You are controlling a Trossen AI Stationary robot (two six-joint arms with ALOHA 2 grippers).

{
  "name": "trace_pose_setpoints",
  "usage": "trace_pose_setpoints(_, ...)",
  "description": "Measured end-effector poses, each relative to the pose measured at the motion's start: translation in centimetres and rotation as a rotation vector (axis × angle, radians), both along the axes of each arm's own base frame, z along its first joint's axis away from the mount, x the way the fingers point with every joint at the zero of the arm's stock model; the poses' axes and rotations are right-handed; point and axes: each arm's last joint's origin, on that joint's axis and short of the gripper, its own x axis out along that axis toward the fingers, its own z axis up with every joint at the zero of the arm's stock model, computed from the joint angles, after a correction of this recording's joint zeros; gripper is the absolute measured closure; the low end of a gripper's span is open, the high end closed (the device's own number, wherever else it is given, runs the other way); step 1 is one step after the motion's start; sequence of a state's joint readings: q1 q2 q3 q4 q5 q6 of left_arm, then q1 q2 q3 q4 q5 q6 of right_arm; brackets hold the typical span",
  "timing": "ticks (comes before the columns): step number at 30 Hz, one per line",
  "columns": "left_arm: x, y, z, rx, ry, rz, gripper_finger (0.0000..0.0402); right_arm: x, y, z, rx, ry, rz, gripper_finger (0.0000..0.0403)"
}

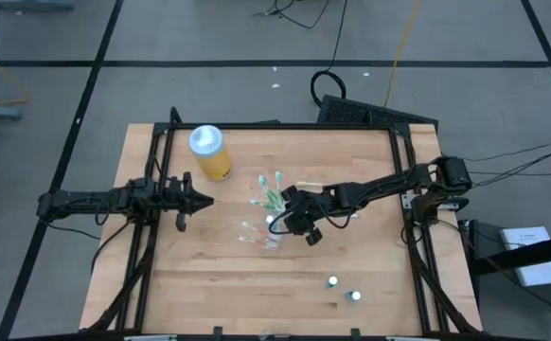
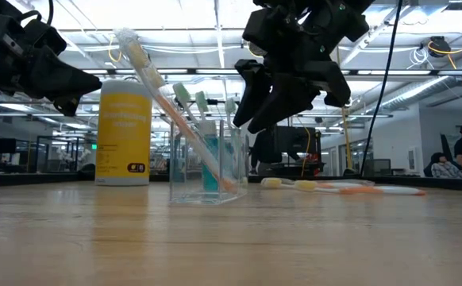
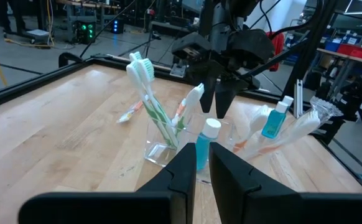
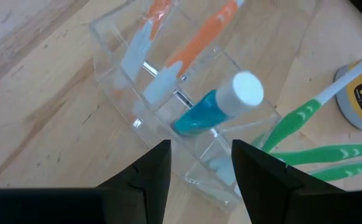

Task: Pick & Place toothbrushing station
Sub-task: Put the orange toothbrush into the transparent organizer

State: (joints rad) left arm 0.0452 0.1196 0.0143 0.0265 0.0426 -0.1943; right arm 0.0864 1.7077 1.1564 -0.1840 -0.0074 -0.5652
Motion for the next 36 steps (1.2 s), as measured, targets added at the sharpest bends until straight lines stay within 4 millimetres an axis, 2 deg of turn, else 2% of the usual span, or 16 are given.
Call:
trace_pose_setpoints(6,0.0,0.0,0.0,0.0,0.0,0.0,0.0353,-0.4,-0.1,0.2,0.007,0.022,-0.034,0.0243)
trace_pose_setpoints(11,0.0,0.0,0.0,0.0,0.0,0.0,0.0353,-2.4,-0.5,1.4,0.0,0.122,-0.19,0.0243)
trace_pose_setpoints(15,0.0,0.0,0.0,0.0,-0.001,0.0,0.0353,-4.2,-1.4,2.3,0.132,0.179,-0.324,0.0243)
trace_pose_setpoints(19,0.0,0.0,0.0,0.0,-0.001,0.0,0.0353,-5.6,-2.1,0.1,0.199,0.201,-0.415,0.0243)
trace_pose_setpoints(25,0.0,0.0,0.0,0.0,0.0,0.0,0.0353,-7.2,-2.9,-3.6,0.203,0.18,-0.446,0.0243)
trace_pose_setpoints(36,0.0,0.0,0.0,0.0,0.0,0.0,0.0353,-8.0,-3.6,-6.3,0.231,0.078,-0.455,0.0213)
